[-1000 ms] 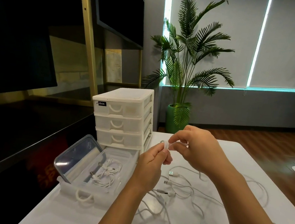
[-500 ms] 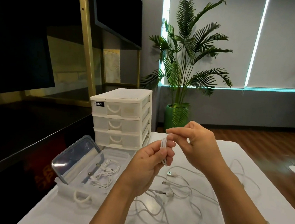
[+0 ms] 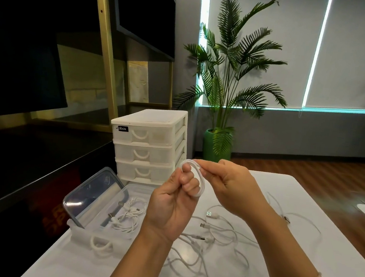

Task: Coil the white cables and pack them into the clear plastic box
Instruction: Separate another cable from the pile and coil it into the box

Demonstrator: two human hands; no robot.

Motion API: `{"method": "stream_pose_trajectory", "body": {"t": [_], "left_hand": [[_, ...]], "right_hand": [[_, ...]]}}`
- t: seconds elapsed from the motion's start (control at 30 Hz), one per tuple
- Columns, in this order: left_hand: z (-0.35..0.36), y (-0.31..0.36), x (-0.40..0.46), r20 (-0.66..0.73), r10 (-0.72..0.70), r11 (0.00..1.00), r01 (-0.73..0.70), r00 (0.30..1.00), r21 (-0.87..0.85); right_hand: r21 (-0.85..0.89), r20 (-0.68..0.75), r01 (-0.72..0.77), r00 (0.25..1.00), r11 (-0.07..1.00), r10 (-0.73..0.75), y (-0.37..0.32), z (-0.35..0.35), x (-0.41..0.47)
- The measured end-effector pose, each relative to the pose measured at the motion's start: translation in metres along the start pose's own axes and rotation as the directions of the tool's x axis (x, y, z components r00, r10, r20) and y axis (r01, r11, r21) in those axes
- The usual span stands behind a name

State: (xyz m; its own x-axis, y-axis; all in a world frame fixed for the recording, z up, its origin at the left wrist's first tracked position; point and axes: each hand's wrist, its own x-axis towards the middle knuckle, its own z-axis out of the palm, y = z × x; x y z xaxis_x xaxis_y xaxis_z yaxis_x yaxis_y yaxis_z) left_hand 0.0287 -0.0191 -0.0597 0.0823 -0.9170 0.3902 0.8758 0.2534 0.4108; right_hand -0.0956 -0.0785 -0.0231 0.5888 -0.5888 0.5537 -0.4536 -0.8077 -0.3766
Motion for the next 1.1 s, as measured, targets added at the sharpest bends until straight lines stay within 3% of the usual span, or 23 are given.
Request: {"method": "stream_pose_trajectory", "body": {"t": [0.2,0.53,0.6,0.67,0.77,0.83,1.1], "left_hand": [[-0.008,0.003,0.000,-0.039,-0.003,0.992,-0.002,0.999,-0.129],[-0.004,0.005,0.005,-0.382,0.169,0.954,-0.247,0.909,-0.167],[0.000,0.004,0.005,-0.420,0.221,0.964,-0.262,0.880,-0.043],[0.003,-0.001,0.004,-0.423,0.308,0.944,-0.219,0.852,0.246],[0.003,-0.008,0.003,-0.360,0.457,0.769,-0.158,0.813,0.619],[0.004,-0.012,0.003,-0.282,0.520,0.626,-0.134,0.807,0.768],[0.005,-0.016,-0.002,-0.087,0.528,0.204,-0.027,0.845,0.979]], "right_hand": [[-0.070,0.115,-0.017,0.993,0.997,0.025,-0.006,0.001,-0.001],[-0.234,0.248,-0.023,0.965,0.972,0.082,-0.008,0.011,-0.002],[-0.247,0.269,-0.026,0.959,0.969,0.094,-0.008,0.010,-0.002],[-0.241,0.274,-0.041,0.956,0.970,0.108,-0.010,0.008,-0.002],[-0.241,0.287,-0.033,0.952,0.970,0.104,-0.016,0.005,-0.001],[-0.241,0.298,-0.029,0.949,0.970,0.102,-0.018,0.004,-0.001],[-0.285,0.338,-0.072,0.926,0.956,0.171,-0.025,-0.001,-0.001]]}}
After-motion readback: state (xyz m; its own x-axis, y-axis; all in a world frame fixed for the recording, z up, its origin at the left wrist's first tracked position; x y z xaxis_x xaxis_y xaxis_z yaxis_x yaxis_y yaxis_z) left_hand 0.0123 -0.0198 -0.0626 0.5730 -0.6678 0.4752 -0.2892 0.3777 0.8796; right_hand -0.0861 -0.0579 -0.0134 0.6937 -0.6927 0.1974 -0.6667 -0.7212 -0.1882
